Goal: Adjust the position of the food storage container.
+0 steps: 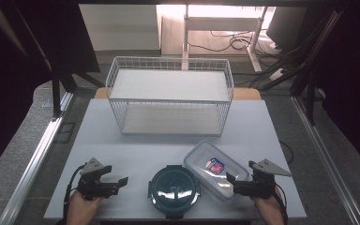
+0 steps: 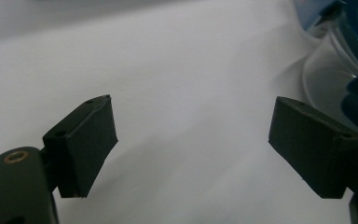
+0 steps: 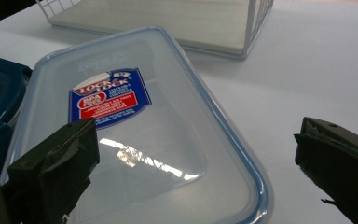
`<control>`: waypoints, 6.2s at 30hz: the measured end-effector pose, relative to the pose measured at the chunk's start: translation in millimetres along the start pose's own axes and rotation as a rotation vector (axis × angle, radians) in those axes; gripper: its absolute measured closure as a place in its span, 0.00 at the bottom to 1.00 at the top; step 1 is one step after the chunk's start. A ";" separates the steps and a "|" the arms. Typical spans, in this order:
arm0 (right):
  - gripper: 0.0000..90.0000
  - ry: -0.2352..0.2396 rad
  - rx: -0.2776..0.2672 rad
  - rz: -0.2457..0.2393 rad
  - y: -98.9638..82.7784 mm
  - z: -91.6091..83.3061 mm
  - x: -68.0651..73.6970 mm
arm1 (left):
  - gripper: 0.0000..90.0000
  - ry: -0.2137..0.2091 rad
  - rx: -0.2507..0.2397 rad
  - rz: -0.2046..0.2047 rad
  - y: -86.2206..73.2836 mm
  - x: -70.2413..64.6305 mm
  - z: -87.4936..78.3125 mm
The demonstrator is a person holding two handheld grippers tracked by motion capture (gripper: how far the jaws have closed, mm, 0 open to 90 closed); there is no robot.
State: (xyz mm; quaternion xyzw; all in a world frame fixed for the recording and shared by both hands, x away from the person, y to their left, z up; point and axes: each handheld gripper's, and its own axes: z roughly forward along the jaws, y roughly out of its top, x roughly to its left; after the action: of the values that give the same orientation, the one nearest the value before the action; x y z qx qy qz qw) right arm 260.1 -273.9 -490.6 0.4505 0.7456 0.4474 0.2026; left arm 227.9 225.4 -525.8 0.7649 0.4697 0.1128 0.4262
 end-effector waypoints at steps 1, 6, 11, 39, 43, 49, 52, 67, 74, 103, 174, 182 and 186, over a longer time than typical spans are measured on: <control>0.00 -0.001 0.005 0.031 0.3 1.2 -1.6 | 0.16 -0.011 0.002 0.017 0.2 -4.5 3.0; 0.00 -0.001 0.004 0.077 3.6 0.2 -3.7 | 0.12 -0.032 -0.028 0.042 0.1 -8.2 5.2; 0.00 -0.029 0.040 0.086 3.8 0.5 -6.1 | 0.10 -0.054 -0.082 0.044 -1.6 -6.0 4.3; 0.11 -0.071 -0.011 0.018 5.7 -7.0 -5.2 | 0.74 -0.360 -0.046 0.304 35.3 -141.9 10.2; 0.12 -0.083 -0.030 0.003 5.7 -8.4 -4.9 | 0.99 -0.387 -0.030 0.326 34.7 -164.9 22.0; 0.12 -0.088 -0.030 0.007 4.6 -8.3 -6.6 | 1.00 -0.432 0.025 0.342 32.6 -191.1 40.4; 0.13 -0.087 -0.025 0.003 4.3 -7.5 -6.2 | 1.00 -0.389 0.073 0.375 28.5 -199.8 50.1; 0.14 -0.078 -0.015 -0.021 3.6 -8.2 -5.2 | 1.00 -0.370 0.081 0.318 30.3 -177.5 54.4; 0.15 -0.081 -0.012 -0.018 3.3 -7.9 -5.4 | 1.00 -0.307 0.054 0.261 35.0 -146.1 52.8; 0.15 -0.076 -0.010 -0.014 3.2 -7.2 -5.2 | 1.00 -0.095 0.184 0.162 121.9 -105.6 113.3; 0.97 -0.075 0.272 0.084 -15.6 -34.0 -6.4 | 0.99 -0.183 0.130 0.163 121.4 -85.8 151.5; 0.98 -0.050 0.268 0.077 -5.3 -10.9 -8.0 | 1.00 -0.188 0.129 0.119 104.7 -76.4 131.3; 0.97 -0.012 0.263 0.076 0.1 1.7 -11.1 | 0.99 -0.217 0.128 0.092 90.9 -65.0 120.4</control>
State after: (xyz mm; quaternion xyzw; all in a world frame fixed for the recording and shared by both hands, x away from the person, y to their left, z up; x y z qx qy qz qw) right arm 267.0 -282.5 -492.5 0.5038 0.7788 0.3507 0.1291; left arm 318.8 88.9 -515.6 0.8189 0.3916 0.0188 0.4193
